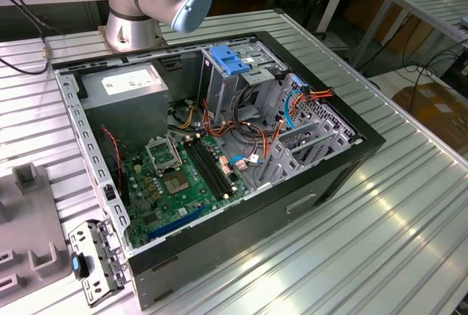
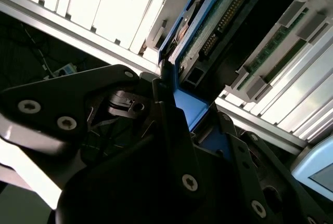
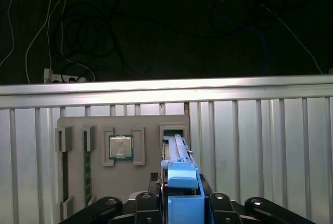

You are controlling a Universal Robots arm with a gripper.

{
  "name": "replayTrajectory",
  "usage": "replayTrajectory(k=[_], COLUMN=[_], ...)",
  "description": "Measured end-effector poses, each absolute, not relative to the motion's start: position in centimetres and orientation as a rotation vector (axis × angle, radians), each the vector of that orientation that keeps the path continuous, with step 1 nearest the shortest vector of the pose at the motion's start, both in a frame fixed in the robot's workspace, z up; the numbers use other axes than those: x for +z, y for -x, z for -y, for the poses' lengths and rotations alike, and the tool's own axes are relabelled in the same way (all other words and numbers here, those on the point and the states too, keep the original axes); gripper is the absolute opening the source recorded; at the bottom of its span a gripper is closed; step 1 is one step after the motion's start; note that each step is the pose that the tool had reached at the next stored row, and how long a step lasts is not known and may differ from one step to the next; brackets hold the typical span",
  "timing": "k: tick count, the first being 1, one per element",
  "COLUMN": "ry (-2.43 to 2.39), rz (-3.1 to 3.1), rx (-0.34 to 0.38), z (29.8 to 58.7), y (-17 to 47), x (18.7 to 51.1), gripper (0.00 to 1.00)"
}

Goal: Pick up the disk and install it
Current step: 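Pick up the disk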

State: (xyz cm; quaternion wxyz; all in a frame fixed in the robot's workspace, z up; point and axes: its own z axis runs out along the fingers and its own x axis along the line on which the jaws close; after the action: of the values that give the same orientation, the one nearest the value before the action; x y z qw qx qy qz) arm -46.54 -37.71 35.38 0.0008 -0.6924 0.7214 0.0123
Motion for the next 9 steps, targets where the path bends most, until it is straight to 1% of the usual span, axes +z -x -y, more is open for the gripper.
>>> replayTrajectory(k=[9], ry=[2.174], rz=[-2.265], rx=[0.039], z=[37.70], y=[46.53], x=[35.59], gripper=[0.37])
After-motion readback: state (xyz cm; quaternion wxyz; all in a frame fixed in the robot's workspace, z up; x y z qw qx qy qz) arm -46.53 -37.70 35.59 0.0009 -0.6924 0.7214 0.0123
